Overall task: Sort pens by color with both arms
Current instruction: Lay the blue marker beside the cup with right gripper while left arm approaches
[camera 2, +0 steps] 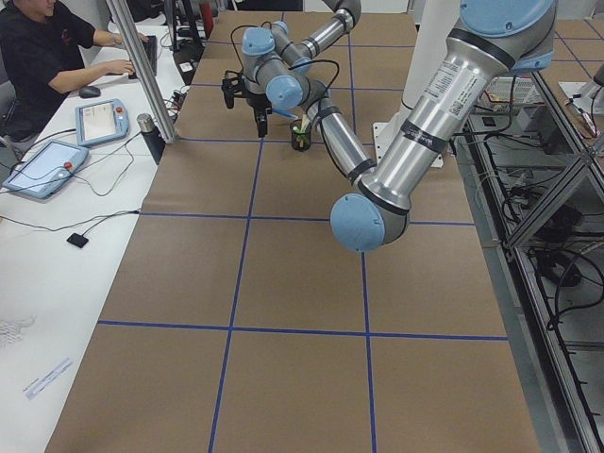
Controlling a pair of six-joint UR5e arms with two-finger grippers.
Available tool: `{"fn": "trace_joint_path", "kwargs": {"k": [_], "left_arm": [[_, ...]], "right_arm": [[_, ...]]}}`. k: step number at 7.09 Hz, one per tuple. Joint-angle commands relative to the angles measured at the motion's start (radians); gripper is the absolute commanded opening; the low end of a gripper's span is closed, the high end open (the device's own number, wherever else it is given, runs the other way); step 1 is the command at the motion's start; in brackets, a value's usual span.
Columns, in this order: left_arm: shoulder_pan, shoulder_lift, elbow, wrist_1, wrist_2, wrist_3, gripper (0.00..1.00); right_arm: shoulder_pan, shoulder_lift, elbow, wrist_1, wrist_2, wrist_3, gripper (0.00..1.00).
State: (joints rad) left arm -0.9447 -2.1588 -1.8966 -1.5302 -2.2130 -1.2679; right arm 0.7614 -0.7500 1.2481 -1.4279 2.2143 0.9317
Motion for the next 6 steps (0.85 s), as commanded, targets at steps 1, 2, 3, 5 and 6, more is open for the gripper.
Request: {"fn": "trace_joint_path", "kwargs": {"k": [1, 2, 3, 5, 6], "left_arm": [[0.082, -0.047, 0.016, 0.001, 0.073, -0.074, 1.00], [0.104, -0.064, 0.016, 0.001, 0.079, -0.100, 1.00], [0.134, -0.085, 0.020, 0.001, 0.113, -0.157, 1.00], [0.239, -0.107, 0.025, -0.001, 0.223, -0.234, 1.00], [0.272, -0.107, 0.031, 0.005, 0.227, -0.255, 0.99]], "right_arm": [[-0.011, -0.002, 0.001, 0.004, -0.036, 0.002, 0.71], [-0.007, 0.003, 0.002, 0.006, -0.042, -0.004, 0.99], [0.005, 0.003, 0.013, 0.007, -0.047, -0.008, 0.99], [0.109, 0.001, 0.057, 0.007, -0.030, -0.083, 0.99], [0.172, -0.002, 0.062, 0.006, 0.049, -0.164, 0.99]]}}
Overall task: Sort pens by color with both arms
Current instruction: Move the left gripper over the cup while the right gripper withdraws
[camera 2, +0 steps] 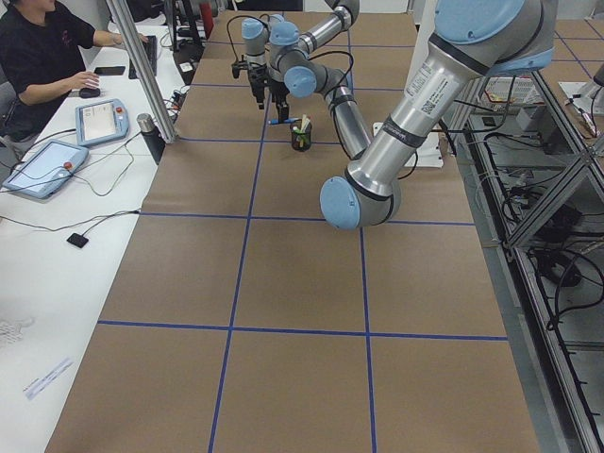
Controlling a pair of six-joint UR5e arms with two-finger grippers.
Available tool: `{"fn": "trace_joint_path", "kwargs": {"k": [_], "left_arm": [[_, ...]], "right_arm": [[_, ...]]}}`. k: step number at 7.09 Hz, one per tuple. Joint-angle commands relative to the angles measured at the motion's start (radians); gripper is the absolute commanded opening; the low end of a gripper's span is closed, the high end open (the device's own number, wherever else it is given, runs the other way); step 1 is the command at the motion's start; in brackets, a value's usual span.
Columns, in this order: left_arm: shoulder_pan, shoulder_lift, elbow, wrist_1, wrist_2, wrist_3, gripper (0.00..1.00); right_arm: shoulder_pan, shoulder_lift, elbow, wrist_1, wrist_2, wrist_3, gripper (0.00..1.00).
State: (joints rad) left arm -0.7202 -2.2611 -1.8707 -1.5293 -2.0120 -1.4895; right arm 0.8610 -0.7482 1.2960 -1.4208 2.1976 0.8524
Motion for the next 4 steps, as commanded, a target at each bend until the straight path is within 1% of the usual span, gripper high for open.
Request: {"fn": "trace_joint_path", "kwargs": {"k": [1, 3, 4], "left_arm": [[0.077, -0.012, 0.007, 0.053, 0.019, -0.061, 0.99], [0.122, -0.153, 0.054, 0.284, 0.013, -0.121, 0.98], [0.127, -0.163, 0.053, 0.294, 0.012, -0.214, 0.99]], "right_arm": [[0.094, -0.003, 0.016, -0.003, 0.089, -0.107, 0.99], [0.101, -0.003, 0.016, -0.004, 0.085, -0.105, 0.99], [0.101, -0.003, 0.016, -0.003, 0.083, -0.105, 0.99]]}}
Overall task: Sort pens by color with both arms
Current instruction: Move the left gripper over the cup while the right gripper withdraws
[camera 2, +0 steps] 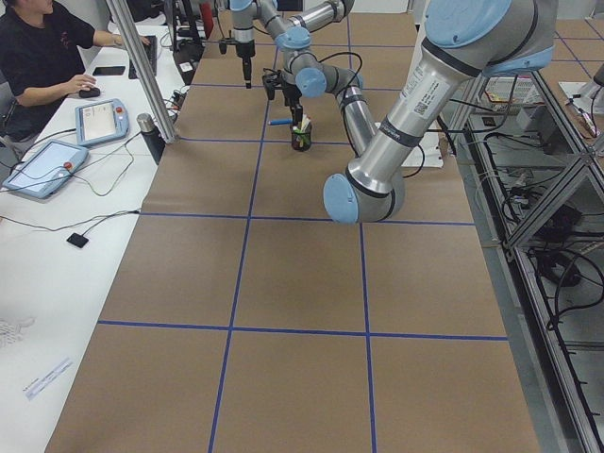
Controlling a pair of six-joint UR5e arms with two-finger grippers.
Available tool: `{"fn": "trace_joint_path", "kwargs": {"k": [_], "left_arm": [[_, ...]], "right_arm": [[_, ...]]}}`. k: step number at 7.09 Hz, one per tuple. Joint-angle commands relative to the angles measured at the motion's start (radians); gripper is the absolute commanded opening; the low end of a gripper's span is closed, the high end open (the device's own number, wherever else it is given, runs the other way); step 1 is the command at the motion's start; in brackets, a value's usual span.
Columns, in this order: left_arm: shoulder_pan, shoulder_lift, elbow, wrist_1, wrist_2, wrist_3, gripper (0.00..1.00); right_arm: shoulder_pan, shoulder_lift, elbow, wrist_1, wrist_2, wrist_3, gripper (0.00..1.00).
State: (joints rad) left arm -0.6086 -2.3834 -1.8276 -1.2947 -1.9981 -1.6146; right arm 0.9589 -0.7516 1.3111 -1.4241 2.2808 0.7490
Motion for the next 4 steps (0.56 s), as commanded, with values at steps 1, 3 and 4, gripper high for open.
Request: {"fn": "trace_joint_path", "kwargs": {"k": [1, 3, 4], "left_arm": [[0.015, -0.040, 0.014, 0.058, -0.001, -0.144, 0.99], [0.020, -0.054, 0.089, 0.052, 0.001, -0.156, 0.98], [0.021, -0.112, 0.184, 0.049, -0.001, -0.121, 0.94]], "right_arm": [[0.001, -0.002, 0.008, 0.001, -0.001, -0.002, 0.99], [-0.003, -0.003, 0.017, 0.001, -0.001, -0.002, 0.99], [-0.005, -0.005, 0.017, 0.004, -0.001, -0.003, 0.99]]}}
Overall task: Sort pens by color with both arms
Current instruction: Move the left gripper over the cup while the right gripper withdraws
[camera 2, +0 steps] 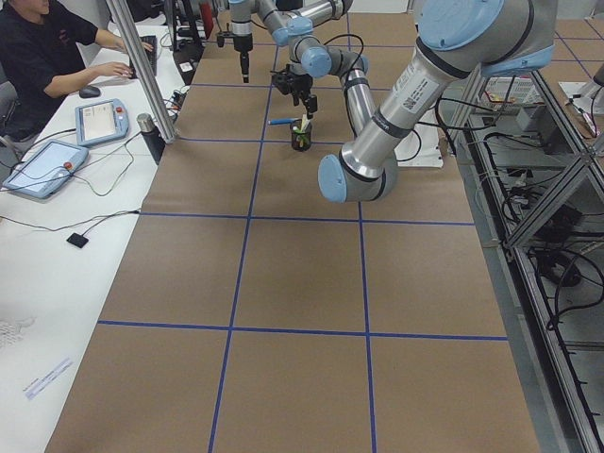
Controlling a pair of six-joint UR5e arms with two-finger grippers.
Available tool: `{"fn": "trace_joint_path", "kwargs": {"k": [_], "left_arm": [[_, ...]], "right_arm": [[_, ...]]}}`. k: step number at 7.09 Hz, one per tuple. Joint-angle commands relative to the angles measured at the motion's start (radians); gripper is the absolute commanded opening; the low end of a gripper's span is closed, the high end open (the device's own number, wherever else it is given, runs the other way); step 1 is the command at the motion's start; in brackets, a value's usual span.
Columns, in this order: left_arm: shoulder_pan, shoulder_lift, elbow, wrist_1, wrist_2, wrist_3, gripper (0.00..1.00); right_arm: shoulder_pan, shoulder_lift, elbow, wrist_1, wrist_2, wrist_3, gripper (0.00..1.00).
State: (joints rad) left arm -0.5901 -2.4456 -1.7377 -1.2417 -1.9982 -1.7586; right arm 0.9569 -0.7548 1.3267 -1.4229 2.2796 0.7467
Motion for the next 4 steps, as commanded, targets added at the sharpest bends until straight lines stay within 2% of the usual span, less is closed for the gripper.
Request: {"fn": "trace_joint_path", "kwargs": {"k": [1, 2, 4], "left_arm": [[0.003, -0.075, 0.133, -0.004, -0.002, 0.171, 0.96], [0.004, -0.072, 0.135, -0.002, -0.004, 0.303, 0.96], [0.004, -0.064, 0.148, -0.002, -0.074, 0.474, 0.95]], "right_arm": [[-0.004, 0.000, 0.009, 0.002, 0.000, -0.001, 0.99], [-0.004, 0.000, 0.014, 0.002, 0.000, -0.001, 0.99], [-0.004, 0.000, 0.012, 0.002, 0.001, -0.001, 0.99]]}}
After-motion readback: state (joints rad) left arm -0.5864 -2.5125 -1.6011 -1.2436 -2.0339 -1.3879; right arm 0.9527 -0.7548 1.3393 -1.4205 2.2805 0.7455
